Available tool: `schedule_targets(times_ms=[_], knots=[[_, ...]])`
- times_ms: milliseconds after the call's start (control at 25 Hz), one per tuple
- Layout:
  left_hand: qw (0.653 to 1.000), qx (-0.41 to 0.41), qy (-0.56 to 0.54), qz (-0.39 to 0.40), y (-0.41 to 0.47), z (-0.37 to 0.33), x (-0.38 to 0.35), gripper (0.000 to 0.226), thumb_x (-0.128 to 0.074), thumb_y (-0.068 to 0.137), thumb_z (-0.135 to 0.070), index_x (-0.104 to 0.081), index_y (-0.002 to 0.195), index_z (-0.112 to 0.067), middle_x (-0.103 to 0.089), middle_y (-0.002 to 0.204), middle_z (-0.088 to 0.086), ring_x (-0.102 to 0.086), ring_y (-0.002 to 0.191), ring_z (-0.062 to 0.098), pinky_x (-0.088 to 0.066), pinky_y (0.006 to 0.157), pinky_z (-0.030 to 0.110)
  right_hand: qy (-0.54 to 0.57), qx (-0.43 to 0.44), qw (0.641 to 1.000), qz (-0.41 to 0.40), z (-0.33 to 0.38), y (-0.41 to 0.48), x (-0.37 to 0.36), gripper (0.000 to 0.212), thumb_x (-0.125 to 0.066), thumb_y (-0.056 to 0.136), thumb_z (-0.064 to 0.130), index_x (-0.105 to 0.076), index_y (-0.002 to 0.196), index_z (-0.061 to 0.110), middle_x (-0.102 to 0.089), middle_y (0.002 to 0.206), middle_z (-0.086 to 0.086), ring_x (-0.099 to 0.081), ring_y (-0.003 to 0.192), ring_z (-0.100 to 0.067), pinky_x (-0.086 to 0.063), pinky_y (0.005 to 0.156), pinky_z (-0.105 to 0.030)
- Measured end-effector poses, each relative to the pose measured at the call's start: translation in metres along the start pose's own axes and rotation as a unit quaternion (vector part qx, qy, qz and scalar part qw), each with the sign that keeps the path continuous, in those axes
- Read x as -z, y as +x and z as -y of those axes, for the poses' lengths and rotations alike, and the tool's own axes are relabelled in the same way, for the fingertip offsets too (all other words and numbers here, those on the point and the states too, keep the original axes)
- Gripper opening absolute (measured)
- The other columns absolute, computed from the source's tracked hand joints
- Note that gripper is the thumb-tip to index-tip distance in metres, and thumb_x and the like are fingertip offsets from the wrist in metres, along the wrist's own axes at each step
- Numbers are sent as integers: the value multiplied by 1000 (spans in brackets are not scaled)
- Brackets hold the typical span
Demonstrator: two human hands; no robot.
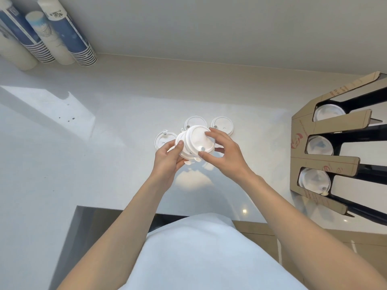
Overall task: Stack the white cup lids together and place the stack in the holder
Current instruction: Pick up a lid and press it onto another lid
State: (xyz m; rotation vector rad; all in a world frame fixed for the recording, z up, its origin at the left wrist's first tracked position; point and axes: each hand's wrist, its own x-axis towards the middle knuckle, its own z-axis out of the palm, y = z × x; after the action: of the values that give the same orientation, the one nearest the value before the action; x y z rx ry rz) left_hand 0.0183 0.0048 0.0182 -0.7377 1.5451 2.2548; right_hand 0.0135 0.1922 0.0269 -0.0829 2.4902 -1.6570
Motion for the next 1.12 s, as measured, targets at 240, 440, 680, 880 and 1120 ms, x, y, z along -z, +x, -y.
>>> schedule_targets(times_ms=[240, 440, 680, 880, 1120], knots=[[998, -5, -3, 63, 1, -25, 27, 28, -56, 102, -23, -64, 123, -7, -72, 118, 9, -75, 91, 20, -56, 90, 39, 5, -1, 1000, -5, 29, 4, -29, 51, -80, 81, 26, -63, 129, 25, -47, 148, 8, -40, 128, 16, -48, 93, -16], [995, -4, -19, 97, -1, -38, 46, 33, -55, 102, -20, -59, 130, -3, -64, 128, 17, -69, 97, 25, -57, 88, 37, 9, 4, 1000, -17, 44, 6, -48, 52, -80, 81, 26, -63, 130, 25, -46, 149, 10, -42, 131, 12, -48, 92, -14], [994, 1, -21, 108, -6, -51, 60, 38, -48, 103, -40, -67, 119, -11, -74, 106, 9, -73, 88, 21, -59, 83, 36, 10, 1, 1000, -9, 54, 6, -61, 54, -81, 80, 26, -63, 131, 26, -45, 149, 11, -43, 134, 5, -50, 98, -21], [992, -44, 20, 114, -7, -53, 71, 39, -66, 95, -27, -63, 128, -8, -74, 106, 8, -73, 96, 23, -57, 87, 34, 17, 9, 1000, -2, 62, 7, -68, 57, -84, 77, 22, -64, 130, 22, -47, 149, 10, -44, 135, 3, -49, 100, -21], [992, -44, 17, 115, -8, -54, 79, 25, -59, 100, -18, -66, 123, -11, -77, 99, 3, -72, 98, 24, -57, 84, 30, 86, -13, 996, -38, 61, 5, -76, 38, -70, 90, 15, -66, 128, 13, -53, 145, 3, -50, 134, -6, -52, 102, -31]])
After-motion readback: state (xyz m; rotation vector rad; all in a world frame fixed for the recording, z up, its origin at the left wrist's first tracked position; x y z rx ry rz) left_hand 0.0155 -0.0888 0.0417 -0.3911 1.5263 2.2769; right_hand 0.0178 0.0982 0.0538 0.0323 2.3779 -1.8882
